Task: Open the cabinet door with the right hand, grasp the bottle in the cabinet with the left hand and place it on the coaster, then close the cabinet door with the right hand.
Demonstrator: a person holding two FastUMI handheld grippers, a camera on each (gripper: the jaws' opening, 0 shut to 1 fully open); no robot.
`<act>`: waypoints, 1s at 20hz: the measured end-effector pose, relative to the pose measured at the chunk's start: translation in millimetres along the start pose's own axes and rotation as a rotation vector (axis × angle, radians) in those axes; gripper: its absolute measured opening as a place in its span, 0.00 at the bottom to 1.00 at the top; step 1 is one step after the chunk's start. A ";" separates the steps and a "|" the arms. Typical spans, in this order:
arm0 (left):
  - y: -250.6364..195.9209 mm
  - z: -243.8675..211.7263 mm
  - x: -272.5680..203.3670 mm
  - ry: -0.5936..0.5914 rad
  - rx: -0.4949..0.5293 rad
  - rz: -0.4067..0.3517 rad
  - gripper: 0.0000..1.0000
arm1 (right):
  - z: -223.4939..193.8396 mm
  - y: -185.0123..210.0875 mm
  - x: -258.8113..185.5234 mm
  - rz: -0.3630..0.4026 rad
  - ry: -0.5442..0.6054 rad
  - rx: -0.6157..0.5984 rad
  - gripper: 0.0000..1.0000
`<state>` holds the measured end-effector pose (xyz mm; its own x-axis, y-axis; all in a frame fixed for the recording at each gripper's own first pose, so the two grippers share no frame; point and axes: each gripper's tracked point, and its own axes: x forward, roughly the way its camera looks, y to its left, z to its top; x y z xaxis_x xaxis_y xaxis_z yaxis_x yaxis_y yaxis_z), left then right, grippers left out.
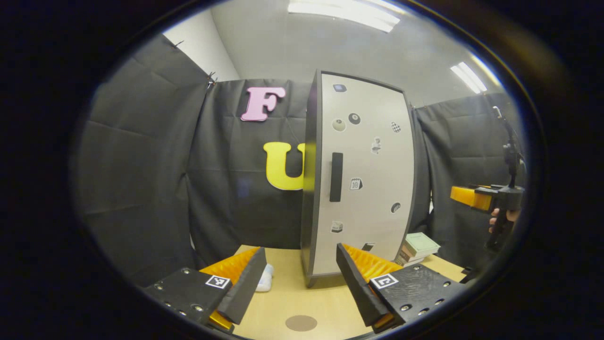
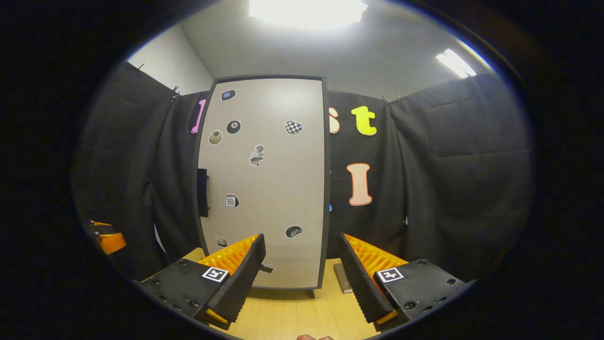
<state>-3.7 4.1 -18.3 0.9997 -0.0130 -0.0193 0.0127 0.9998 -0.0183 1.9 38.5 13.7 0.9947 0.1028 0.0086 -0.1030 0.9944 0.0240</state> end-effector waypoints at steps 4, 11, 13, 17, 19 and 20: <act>14.9 1.8 -7.1 -0.014 -0.021 0.049 0.92 | 10.8 7.3 7.7 0.029 0.003 0.053 0.97; 32.5 -10.5 -16.8 0.010 -0.038 0.092 0.89 | 32.4 39.0 47.3 0.079 0.033 0.161 0.98; 32.0 -14.3 -19.4 0.017 -0.047 0.095 0.90 | 38.3 49.1 59.1 0.088 0.034 0.163 0.98; 38.2 -23.2 -27.8 0.032 -0.055 0.113 0.92 | 54.9 82.6 79.9 0.141 0.017 0.137 0.98; 44.4 -26.0 -30.9 0.039 -0.051 0.131 0.92 | 64.7 98.4 89.3 0.166 0.003 0.129 0.98; 47.9 -28.2 -32.0 0.042 -0.049 0.142 0.92 | 68.9 106.6 94.3 0.173 -0.003 0.129 0.98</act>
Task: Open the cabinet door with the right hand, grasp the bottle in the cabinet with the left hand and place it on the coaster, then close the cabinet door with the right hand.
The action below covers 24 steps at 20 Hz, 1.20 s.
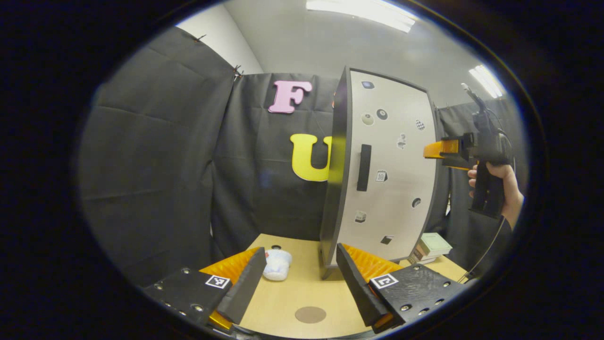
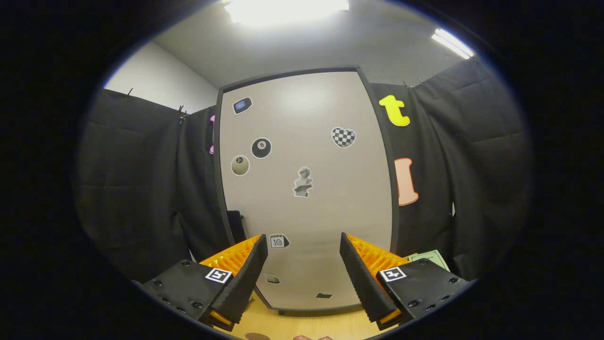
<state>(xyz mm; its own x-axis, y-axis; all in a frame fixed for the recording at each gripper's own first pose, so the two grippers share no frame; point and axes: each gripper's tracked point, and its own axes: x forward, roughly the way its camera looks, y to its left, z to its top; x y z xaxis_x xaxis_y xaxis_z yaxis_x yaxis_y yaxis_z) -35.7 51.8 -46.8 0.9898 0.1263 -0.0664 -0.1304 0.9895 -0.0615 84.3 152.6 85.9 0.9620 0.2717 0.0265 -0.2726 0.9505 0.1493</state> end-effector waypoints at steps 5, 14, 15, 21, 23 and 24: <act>19.0 -8.1 -6.4 0.014 -0.027 0.043 0.90 | 1.7 39.8 36.0 0.043 0.027 0.056 0.98; 49.4 -29.4 -7.0 0.052 -0.027 0.115 0.92 | -43.1 95.1 97.7 0.095 0.143 0.016 0.98; 51.1 -31.6 -5.5 0.060 -0.032 0.117 0.92 | -48.5 98.9 102.6 0.095 0.152 0.006 0.98; 64.9 -42.6 1.4 0.090 -0.038 0.150 0.90 | -70.0 108.3 125.9 0.063 0.187 -0.043 0.98; 71.3 -45.8 0.9 0.097 -0.019 0.162 0.90 | -75.9 110.5 131.1 0.057 0.208 -0.054 0.98; 71.3 -47.0 0.2 0.101 -0.012 0.160 0.90 | -78.1 111.7 134.0 0.057 0.213 -0.052 0.96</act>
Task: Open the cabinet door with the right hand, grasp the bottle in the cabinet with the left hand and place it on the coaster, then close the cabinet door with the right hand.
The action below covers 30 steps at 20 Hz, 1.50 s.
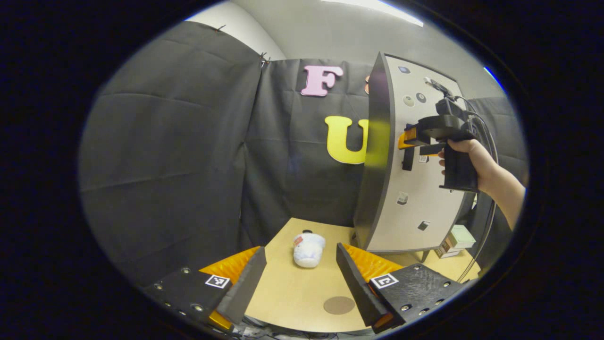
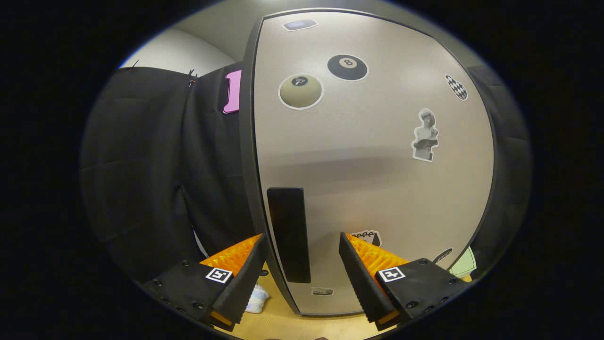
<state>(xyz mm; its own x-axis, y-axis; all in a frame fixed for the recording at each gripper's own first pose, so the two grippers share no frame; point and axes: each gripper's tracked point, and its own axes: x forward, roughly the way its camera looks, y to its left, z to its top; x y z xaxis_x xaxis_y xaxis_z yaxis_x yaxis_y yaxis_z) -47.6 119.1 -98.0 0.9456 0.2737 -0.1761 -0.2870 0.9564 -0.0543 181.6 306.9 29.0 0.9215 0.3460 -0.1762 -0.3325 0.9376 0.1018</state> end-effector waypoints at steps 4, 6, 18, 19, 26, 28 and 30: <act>-3.4 -0.7 1.4 0.002 0.034 -0.009 0.90 | 0.5 -0.5 10.5 -0.027 0.008 0.002 0.74; -4.3 -0.2 2.2 0.000 0.050 -0.013 0.90 | -0.3 7.6 10.7 -0.007 0.018 -0.003 0.49; -11.1 -4.2 0.8 0.023 0.052 -0.031 0.92 | -1.9 6.0 7.6 0.043 0.003 -0.075 0.14; -13.0 -3.7 2.3 0.024 0.052 -0.036 0.90 | -2.3 6.0 7.0 0.051 0.002 -0.075 0.14; -24.4 5.7 7.2 0.009 0.062 -0.047 0.90 | -3.7 5.1 -2.9 0.122 -0.015 -0.081 0.14; -27.0 3.1 3.1 0.015 0.056 -0.048 0.92 | -3.7 3.8 -5.9 0.143 -0.020 -0.083 0.14; -32.1 1.0 -1.5 0.016 0.071 -0.044 0.90 | -3.7 2.9 -6.6 0.163 -0.024 -0.082 0.14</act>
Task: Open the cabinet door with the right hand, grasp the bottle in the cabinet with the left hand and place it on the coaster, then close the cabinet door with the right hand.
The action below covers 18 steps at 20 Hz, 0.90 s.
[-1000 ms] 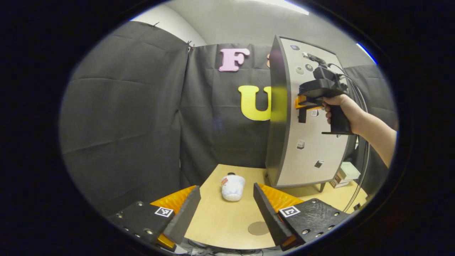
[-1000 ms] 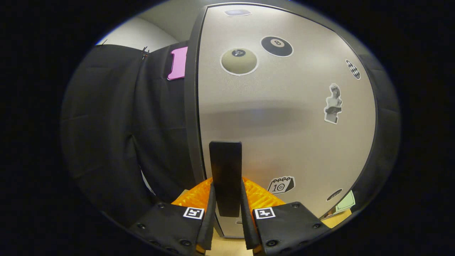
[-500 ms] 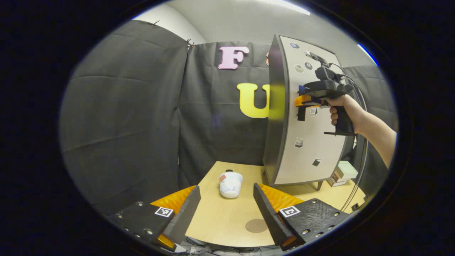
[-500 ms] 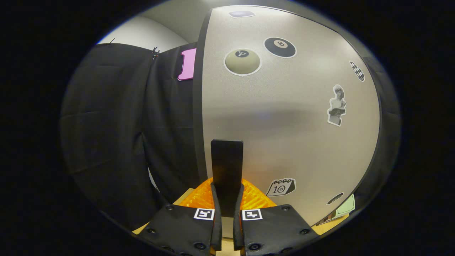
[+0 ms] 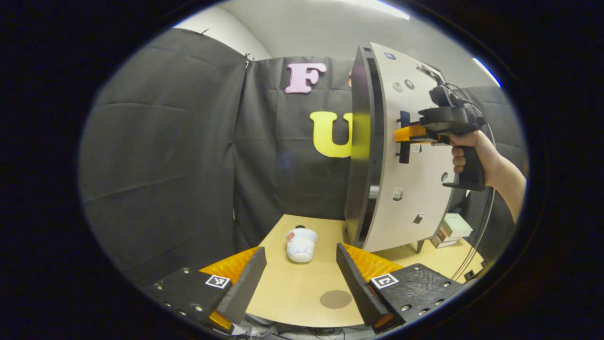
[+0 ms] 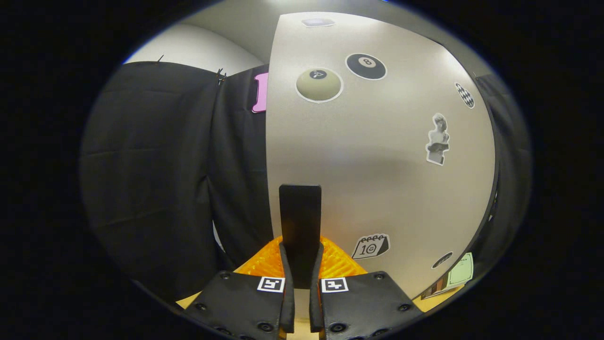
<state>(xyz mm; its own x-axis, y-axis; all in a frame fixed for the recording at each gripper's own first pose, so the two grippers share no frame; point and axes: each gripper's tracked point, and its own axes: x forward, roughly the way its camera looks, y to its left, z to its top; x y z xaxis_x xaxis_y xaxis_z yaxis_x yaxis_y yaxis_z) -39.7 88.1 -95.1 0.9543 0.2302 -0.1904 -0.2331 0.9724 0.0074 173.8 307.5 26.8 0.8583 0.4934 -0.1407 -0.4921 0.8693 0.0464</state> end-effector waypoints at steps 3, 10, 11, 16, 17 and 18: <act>-5.2 -3.6 -4.8 0.003 0.016 0.006 0.90 | 1.1 -1.6 0.1 0.029 0.005 0.015 0.14; -8.2 -4.6 -8.9 0.004 0.000 -0.001 0.90 | 1.8 -4.0 -2.4 0.092 -0.004 0.017 0.14; -7.9 -4.1 -9.5 0.003 0.003 -0.001 0.90 | 2.0 -4.5 -2.5 0.100 -0.005 0.017 0.14; -9.4 -4.9 -11.3 -0.001 0.004 -0.004 0.90 | -0.3 -7.8 -5.3 0.140 0.011 0.015 0.14; -9.7 -4.8 -11.5 0.003 -0.002 -0.008 0.90 | 0.0 -8.7 -5.8 0.143 0.012 0.012 0.13; -10.1 -5.4 -11.5 0.004 -0.008 -0.016 0.92 | -0.3 -9.3 -6.1 0.148 0.011 0.015 0.13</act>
<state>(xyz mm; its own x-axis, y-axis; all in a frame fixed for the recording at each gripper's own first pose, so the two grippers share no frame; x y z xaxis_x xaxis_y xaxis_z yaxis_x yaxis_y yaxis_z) -49.3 75.5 -98.3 0.9572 0.2142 -0.1948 -0.2191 0.9757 -0.0037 173.1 296.3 26.9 0.7750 0.6157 -0.1420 -0.6106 0.7876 0.0824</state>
